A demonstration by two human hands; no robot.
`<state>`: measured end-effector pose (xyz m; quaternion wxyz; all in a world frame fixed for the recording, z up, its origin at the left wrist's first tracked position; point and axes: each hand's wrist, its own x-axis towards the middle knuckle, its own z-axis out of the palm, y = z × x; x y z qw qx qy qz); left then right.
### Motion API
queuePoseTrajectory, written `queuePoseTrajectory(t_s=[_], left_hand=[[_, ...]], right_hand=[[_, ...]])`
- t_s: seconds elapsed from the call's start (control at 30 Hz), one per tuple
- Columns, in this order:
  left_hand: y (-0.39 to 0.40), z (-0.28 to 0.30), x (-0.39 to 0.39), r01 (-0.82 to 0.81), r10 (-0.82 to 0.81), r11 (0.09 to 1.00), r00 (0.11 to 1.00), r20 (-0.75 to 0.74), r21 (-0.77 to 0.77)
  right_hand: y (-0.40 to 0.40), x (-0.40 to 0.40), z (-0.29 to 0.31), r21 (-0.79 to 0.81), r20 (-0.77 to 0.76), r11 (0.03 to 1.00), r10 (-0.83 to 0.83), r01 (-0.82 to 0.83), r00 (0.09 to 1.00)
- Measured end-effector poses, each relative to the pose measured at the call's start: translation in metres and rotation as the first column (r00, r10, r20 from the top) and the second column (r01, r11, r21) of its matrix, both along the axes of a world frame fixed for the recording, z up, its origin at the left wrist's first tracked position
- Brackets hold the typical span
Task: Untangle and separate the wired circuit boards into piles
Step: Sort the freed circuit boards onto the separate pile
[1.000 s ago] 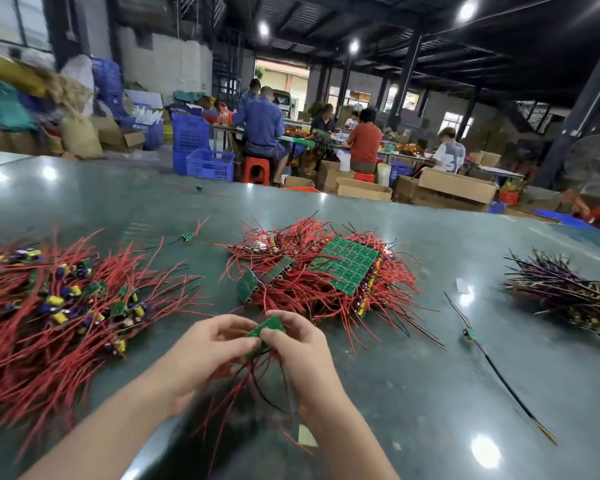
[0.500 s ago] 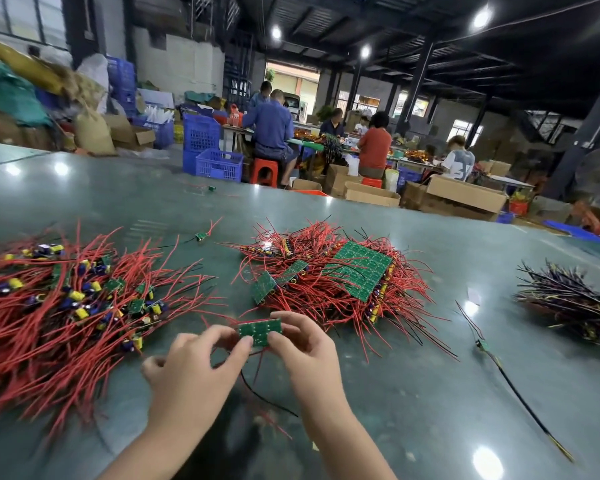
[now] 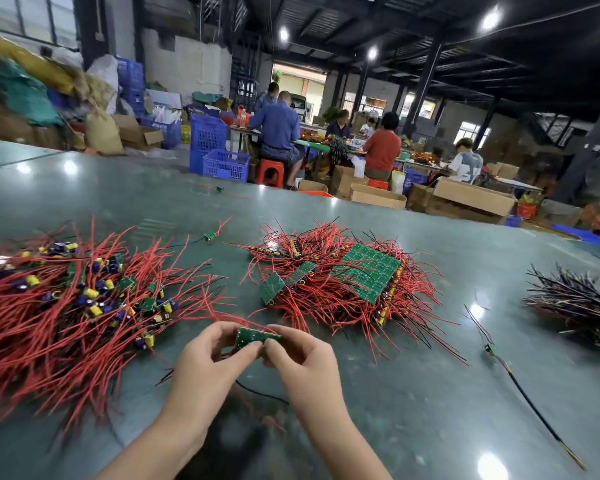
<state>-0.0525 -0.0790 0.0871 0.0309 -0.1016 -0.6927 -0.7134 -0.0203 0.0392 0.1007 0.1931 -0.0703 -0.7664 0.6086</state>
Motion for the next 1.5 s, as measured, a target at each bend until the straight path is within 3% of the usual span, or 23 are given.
queuePoseTrajectory(t_s=[0.13, 0.53, 0.7, 0.97, 1.17, 1.37, 1.43, 1.5], left_hand=[[-0.002, 0.003, -0.001, 0.006, -0.009, 0.998, 0.999, 0.048, 0.056], [-0.008, 0.007, -0.003, 0.061, -0.061, 0.998, 0.996, 0.059, -0.009], [-0.003, -0.001, -0.001, 0.006, -0.013, 0.998, 0.994, 0.112, 0.070], [0.003, -0.008, 0.007, -0.083, 0.081, 0.994, 0.996, 0.033, 0.077], [0.010, -0.011, 0.009, -0.177, 0.177, 0.981, 0.984, 0.001, 0.077], [0.007, -0.006, 0.006, -0.286, 0.293, 0.952, 0.955, -0.049, 0.111], [0.000, -0.007, -0.003, -0.283, 0.294, 0.946, 0.954, -0.056, 0.157], [-0.004, -0.009, -0.013, -0.251, 0.259, 0.962, 0.963, -0.071, 0.105]], right_hand=[[0.001, 0.000, 0.002, 0.008, 0.015, 0.998, 0.064, -0.065, 0.998], [0.007, 0.002, 0.000, 0.259, 0.005, 0.965, 0.037, -0.037, 0.999], [0.007, 0.003, -0.002, 0.290, -0.042, 0.957, 0.012, 0.001, 0.999], [-0.003, 0.005, -0.011, 0.310, -0.081, 0.943, -0.103, 0.123, 0.991], [-0.009, 0.004, -0.013, 0.217, -0.110, 0.954, -0.188, 0.208, 0.976], [-0.007, 0.001, -0.013, 0.231, -0.270, 0.890, -0.329, 0.393, 0.905], [0.009, -0.002, -0.008, 0.116, -0.237, 0.895, -0.395, 0.430, 0.887], [0.027, -0.003, -0.004, -0.077, -0.156, 0.900, -0.436, 0.430, 0.886]])
